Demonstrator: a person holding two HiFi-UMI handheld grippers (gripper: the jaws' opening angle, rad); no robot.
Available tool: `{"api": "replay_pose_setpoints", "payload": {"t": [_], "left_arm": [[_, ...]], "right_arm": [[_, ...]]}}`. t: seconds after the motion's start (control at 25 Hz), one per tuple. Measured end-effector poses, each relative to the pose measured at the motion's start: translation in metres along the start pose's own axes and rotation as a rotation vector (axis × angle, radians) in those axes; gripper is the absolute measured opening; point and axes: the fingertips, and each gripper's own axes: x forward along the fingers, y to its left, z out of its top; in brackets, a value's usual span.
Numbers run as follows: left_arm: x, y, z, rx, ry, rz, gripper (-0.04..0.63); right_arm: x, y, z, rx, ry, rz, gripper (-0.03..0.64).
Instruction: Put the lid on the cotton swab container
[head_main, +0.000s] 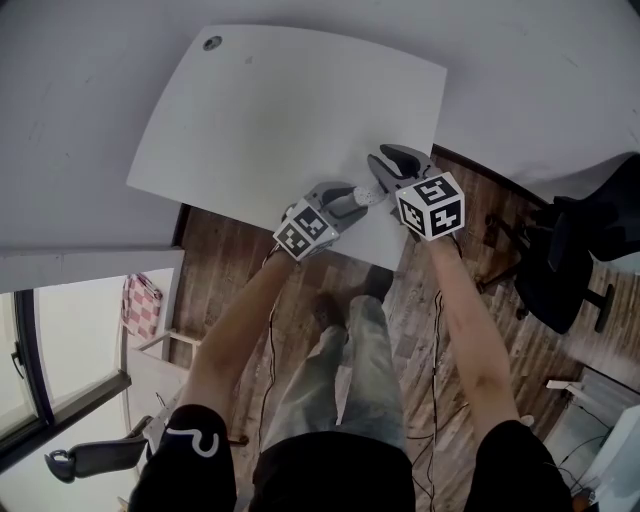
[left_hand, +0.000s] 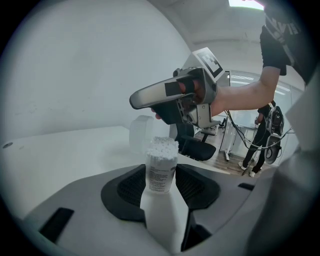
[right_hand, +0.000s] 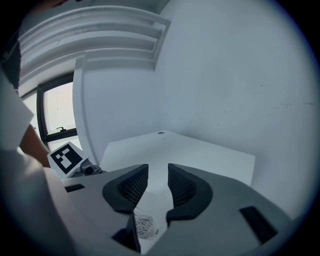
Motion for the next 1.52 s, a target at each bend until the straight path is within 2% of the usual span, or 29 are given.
{"api": "replay_pose_setpoints", "payload": {"t": [0.16,0.28,0.6,0.92,1.52], "left_arm": [[-0.001,-0.001,0.002,0.004,0.001,-0.004,0.201],[0.000,-0.002,0.002,0.002,0.001,-0.007,0.201],[0.000,-0.001,0.001,0.002,0.001,-0.013,0.201],[-0.001,-0.001,0.001,0.005,0.002,-0.008,0.200],[-0.001,-0.001,-0.001,-0.011,0.010,0.013,0.200]], "right_arm": [[0.009,0.006,0.000,0.011,0.013,0.047,0.181],[0.011,0.017,0.003,0.036,0.000,0.127,0.212],[0.015,0.030,-0.004,0.058,0.028,0.223,0.221],[0.008,0.037,-0.017,0.047,0.068,0.255,0.216],[-0.016,0.047,-0.029,0.086,0.053,0.266,0.193]]}}
